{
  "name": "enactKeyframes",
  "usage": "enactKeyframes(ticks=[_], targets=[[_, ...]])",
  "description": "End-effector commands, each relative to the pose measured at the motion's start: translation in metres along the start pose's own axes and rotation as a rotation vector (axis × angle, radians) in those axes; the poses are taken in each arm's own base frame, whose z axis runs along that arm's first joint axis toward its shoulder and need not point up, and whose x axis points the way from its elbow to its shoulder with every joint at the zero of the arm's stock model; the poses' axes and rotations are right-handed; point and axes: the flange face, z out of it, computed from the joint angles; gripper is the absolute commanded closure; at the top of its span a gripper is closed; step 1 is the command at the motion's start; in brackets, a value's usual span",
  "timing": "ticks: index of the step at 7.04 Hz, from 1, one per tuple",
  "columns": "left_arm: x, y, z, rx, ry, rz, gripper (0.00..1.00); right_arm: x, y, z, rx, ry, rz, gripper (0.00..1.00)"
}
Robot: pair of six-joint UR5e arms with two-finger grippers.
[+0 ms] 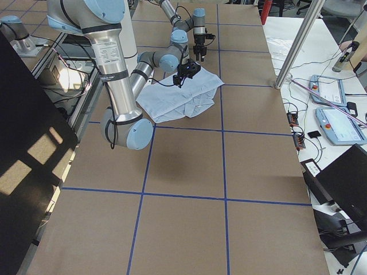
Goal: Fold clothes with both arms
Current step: 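Move the left gripper to the shirt corner farthest from the robot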
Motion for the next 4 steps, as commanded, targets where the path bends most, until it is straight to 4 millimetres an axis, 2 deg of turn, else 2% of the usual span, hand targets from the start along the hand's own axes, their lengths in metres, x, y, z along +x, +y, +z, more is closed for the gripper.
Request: enactKeyframes(ticks=[1, 3, 4], targets=[[-0.0089, 0.0148, 0.0142, -0.011, -0.021, -0.025, 0.31, -0.0142, -0.0009, -0.0001, 0.038, -0.03, 0.005, 0.0], [-0.0096, 0.0172, 0.0115, -0.014, -0.018, -0.024, 0.33, -0.0179, -0.0011, 0.0062, 0.04, -0.021, 0.014, 0.0], [-0.0092, 0.0177, 0.0128, 0.003, -0.012, -0.024, 0.48, -0.0179, -0.0011, 0.0063, 0.04, -0.021, 0.014, 0.0]])
